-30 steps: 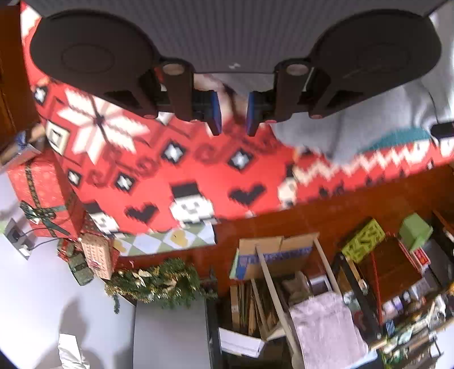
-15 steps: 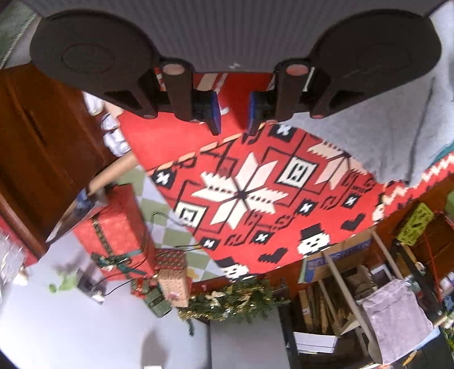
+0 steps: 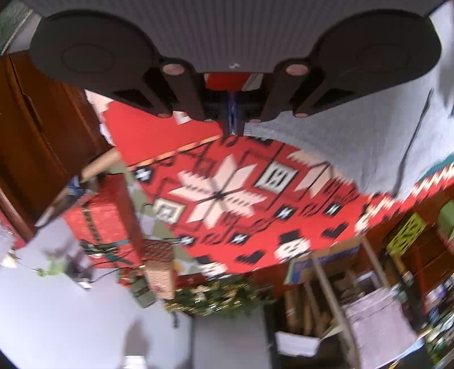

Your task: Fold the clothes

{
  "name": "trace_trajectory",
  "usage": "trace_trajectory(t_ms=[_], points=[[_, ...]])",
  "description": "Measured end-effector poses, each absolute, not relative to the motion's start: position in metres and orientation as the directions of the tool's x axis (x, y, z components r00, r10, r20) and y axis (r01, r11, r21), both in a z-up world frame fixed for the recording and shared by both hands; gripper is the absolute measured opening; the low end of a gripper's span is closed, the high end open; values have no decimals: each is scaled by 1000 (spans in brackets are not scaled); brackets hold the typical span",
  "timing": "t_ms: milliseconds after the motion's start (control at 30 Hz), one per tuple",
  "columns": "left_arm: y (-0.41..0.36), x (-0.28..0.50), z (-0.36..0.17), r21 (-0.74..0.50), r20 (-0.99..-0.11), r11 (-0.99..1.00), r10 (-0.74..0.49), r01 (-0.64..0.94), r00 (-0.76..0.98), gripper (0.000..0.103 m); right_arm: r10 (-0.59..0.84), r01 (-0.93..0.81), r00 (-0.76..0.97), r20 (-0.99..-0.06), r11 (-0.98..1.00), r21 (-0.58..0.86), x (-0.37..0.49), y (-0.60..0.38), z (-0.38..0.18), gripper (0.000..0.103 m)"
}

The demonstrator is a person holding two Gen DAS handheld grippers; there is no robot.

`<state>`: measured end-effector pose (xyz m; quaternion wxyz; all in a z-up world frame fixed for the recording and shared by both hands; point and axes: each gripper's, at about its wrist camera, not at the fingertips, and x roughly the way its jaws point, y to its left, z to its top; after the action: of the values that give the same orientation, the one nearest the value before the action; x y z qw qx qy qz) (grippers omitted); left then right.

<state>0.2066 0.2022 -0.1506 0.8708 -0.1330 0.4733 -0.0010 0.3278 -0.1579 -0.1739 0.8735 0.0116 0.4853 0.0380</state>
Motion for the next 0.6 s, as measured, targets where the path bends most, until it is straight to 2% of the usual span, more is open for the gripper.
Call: trace_trajectory(t_ms=[467, 500, 533, 600], points=[[199, 202, -147, -219, -830, 967, -115, -130, 546, 22, -35, 11, 536, -844, 999, -35, 334, -157, -186, 4], [199, 201, -146, -220, -829, 967, -115, -129, 547, 22, -41, 10, 538, -842, 999, -42, 334, -157, -186, 9], [199, 200, -145, -220, -828, 967, -116, -129, 549, 22, -45, 11, 540, -840, 999, -47, 333, -157, -185, 21], [200, 197, -144, -222, -827, 966, -116, -129, 550, 22, -40, 28, 548, -835, 999, -29, 329, -162, -180, 27]])
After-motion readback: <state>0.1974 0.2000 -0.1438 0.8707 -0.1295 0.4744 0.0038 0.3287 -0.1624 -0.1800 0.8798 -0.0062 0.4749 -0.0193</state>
